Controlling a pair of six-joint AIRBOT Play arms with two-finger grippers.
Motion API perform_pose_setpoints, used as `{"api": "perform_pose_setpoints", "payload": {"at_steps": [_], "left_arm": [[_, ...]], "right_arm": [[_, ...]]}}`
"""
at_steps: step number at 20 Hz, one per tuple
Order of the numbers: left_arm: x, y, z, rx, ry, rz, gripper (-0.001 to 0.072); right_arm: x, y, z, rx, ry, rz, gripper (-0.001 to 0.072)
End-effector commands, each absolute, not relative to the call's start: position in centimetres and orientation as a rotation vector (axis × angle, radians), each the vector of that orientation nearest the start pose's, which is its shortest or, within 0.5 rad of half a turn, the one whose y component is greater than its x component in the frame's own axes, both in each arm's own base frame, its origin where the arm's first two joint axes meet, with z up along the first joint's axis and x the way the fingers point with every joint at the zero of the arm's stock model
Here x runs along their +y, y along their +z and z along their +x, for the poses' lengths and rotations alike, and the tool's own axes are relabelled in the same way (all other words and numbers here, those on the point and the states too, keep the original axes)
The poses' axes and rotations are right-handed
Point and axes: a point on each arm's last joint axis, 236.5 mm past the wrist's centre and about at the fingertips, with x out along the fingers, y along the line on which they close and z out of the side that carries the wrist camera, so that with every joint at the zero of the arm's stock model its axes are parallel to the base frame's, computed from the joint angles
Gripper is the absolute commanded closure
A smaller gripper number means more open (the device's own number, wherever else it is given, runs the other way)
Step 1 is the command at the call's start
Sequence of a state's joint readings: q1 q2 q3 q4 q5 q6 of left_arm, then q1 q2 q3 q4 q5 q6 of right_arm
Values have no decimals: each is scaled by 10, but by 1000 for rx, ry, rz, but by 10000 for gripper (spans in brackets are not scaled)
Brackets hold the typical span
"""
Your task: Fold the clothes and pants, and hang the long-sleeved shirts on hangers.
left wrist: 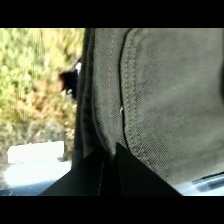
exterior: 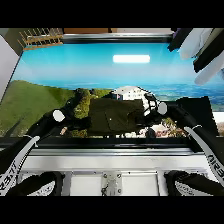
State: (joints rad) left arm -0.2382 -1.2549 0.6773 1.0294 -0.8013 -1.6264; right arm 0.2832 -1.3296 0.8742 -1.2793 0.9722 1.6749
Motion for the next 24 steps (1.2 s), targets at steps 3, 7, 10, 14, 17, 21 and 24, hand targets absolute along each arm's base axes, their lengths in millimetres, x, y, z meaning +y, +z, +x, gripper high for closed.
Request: {"api": "perform_pose_setpoints", "payload": {"at_steps": [3,7,10,14,17,21,24], "left_arm": [[-171,-118,274,1471,-232,-437,687],[-170,-85,285,1377,-262,-450,661],[-161,-43,283,1306,-295,-473,155],[-151,3,277,1211,-322,-502,156],[-161,35,279,1109,-371,-550,656],[-184,60,277,1009,-453,-518,687],[-201,58,272,1020,-491,-504,687]], "right_arm": [[149,-102,304,1483,225,198,663],[157,-88,306,1462,254,238,459],[149,-52,307,1435,329,205,65],[103,-6,317,1358,327,259,65],[77,-2,329,1316,322,378,65],[64,-20,340,1313,350,477,2],[68,-42,342,1353,401,498,3]]}}
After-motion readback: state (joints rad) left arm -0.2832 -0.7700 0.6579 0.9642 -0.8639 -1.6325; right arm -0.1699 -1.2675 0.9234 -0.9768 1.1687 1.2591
